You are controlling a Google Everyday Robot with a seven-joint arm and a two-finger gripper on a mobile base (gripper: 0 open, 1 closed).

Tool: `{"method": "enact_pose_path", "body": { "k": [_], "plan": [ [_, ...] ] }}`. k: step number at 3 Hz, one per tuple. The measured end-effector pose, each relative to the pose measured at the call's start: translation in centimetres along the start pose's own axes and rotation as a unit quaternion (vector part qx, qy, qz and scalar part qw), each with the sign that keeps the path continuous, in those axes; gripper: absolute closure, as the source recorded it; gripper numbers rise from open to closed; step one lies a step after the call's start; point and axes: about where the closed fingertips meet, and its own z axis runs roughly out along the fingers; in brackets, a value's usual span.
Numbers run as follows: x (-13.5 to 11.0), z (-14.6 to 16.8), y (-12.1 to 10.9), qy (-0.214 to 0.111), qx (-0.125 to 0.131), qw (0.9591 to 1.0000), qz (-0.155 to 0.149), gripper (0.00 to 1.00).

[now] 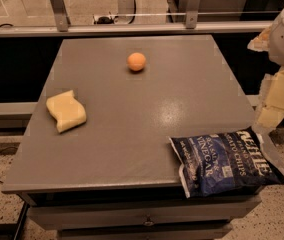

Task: Move orange near blue chip bag

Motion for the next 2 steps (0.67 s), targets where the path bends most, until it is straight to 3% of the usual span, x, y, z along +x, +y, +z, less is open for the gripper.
{"method": "enact_pose_path", "body": {
  "k": [1, 2],
  "plan": [
    [0.0, 0.0, 0.0, 0.0, 0.0, 1.0, 0.0, 0.0],
    [-2.0, 2.9, -3.3, -0.046, 0.008, 0.9989, -0.006, 0.0]
  ]
}}
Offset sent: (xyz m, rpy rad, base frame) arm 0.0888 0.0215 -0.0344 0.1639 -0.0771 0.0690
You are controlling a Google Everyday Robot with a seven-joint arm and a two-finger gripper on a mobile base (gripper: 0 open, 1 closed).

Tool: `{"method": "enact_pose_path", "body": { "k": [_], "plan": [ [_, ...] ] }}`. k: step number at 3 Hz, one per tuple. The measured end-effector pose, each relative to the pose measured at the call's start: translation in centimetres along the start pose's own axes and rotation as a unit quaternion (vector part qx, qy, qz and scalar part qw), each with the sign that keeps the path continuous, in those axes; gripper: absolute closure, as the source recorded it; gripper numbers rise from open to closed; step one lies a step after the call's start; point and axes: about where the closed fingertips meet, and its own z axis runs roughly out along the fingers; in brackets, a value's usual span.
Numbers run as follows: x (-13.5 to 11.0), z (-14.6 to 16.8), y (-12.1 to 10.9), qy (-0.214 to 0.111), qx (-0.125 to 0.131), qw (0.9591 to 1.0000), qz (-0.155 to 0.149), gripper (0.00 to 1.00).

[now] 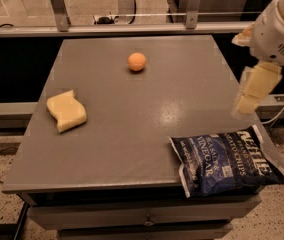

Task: Move orange near blue chip bag

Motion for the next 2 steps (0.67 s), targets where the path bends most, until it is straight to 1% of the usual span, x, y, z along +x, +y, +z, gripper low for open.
{"method": "enact_pose_path", "body": {
  "k": [1, 2],
  "plan": [
    [-2.5, 4.8, -4.4, -0.05, 0.004, 0.9987, 0.006, 0.0],
    [-5.5, 8.8, -8.3, -0.092, 0.017, 0.9954, 0.018, 0.0]
  ]
}}
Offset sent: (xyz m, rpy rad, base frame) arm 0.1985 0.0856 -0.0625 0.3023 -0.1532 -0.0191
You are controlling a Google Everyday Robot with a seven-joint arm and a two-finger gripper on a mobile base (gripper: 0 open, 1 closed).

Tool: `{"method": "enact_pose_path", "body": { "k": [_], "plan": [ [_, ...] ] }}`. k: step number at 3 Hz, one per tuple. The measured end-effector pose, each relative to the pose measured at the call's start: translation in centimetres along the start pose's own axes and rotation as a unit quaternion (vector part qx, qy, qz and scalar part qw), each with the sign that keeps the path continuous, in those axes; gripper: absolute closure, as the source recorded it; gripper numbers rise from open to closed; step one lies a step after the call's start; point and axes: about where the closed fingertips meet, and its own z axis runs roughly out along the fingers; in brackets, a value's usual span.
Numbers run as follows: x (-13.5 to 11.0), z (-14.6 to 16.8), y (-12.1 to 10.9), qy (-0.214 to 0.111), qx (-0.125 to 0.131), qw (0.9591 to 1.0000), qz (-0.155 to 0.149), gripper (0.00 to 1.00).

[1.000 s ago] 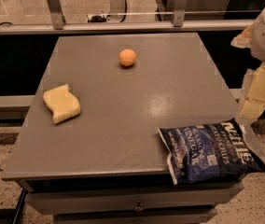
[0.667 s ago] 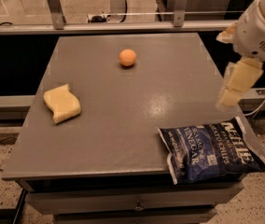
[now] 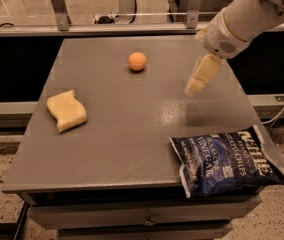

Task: Move orange near blue chip bag

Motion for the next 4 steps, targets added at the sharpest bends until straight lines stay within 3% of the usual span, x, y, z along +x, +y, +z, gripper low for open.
{"method": "enact_pose_path", "body": {
  "k": [2, 3, 4],
  "plan": [
    [-4.3, 7.6, -6.0, -0.079, 0.02, 0.9949, 0.059, 0.0],
    [-5.7, 10.2, -7.9, -0.108, 0.009, 0.9883, 0.107, 0.0],
    [-7.6, 12.8, -8.8, -0.142, -0.014, 0.9787, 0.147, 0.0]
  ]
}}
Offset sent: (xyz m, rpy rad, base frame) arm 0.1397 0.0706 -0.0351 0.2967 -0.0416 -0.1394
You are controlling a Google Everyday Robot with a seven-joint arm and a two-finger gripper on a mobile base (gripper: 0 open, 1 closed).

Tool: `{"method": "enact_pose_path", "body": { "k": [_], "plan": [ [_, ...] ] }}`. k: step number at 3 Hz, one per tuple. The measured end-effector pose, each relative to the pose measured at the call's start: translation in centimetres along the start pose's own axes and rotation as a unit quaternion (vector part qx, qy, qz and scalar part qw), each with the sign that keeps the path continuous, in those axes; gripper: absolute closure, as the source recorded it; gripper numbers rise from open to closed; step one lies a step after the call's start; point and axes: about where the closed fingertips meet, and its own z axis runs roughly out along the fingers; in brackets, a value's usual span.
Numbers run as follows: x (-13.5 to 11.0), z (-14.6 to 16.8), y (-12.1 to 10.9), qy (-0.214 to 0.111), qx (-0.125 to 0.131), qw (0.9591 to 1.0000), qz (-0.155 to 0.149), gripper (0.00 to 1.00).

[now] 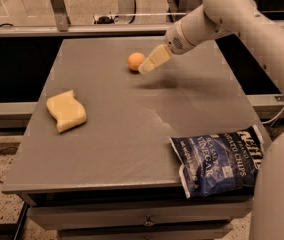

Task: Move orange near blue chip bag

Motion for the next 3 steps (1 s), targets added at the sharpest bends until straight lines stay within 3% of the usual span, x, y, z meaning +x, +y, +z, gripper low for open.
{"method": "enact_pose_path", "body": {
  "k": [1, 2, 3],
  "plan": [
    [-1.1, 2.5, 0.4, -0.019, -0.018, 0.9994, 0.02, 0.0],
    [-1.9, 4.6, 1.3, -0.028, -0.028, 0.999, 0.019, 0.0],
    [-2.2, 6.0, 2.1, -0.034, -0.036, 0.9987, 0.01, 0.15]
  ]
}}
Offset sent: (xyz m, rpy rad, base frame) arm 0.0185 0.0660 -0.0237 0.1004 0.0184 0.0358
